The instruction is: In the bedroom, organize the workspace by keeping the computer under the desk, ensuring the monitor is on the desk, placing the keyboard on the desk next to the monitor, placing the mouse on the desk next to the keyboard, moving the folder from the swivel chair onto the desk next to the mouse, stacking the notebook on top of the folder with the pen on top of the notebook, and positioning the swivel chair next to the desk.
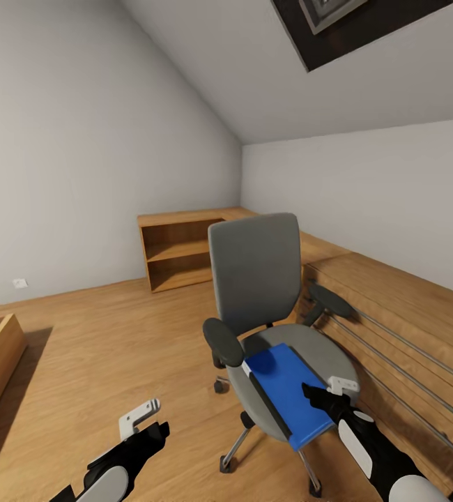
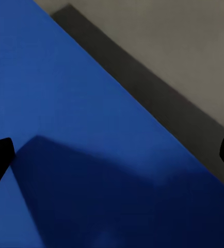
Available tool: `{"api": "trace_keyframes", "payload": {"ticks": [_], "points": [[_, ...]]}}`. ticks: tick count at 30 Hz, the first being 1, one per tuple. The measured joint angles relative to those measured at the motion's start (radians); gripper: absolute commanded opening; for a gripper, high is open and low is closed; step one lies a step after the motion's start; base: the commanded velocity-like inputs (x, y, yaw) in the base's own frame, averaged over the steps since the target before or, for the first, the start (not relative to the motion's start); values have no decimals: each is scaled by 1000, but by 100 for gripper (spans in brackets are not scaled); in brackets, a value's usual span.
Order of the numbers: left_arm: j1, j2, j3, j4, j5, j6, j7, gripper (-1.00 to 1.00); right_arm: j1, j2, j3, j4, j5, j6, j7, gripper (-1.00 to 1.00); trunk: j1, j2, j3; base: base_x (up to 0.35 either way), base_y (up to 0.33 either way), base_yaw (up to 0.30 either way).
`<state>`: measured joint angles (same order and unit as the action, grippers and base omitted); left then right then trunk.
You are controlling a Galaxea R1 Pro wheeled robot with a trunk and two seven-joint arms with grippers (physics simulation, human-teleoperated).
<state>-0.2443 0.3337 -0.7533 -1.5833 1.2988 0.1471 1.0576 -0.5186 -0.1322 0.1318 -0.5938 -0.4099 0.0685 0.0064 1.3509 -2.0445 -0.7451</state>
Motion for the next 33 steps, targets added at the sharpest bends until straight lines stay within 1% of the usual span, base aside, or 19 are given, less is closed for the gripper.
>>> {"api": "trace_keyframes", "payload": {"ticks": [14,22,31,33], "points": [[0,0,0,0,0,0,1,100,0,0,0,0,0,0,0,100,0,0,0,-8,0,0],[0,0,0,1,1,0,1,100,0,0,0,-2,0,0,0,100,0,0,0,-144,0,0],[0,0,0,13,0,0,1,100,0,0,0,-3,0,1,0,100,0,0,0,-24,0,0],[0,0,0,14,0,0,1,100,0,0,-1,7,1,0,-1,100,-8,14,6,-3,0,0]]}}
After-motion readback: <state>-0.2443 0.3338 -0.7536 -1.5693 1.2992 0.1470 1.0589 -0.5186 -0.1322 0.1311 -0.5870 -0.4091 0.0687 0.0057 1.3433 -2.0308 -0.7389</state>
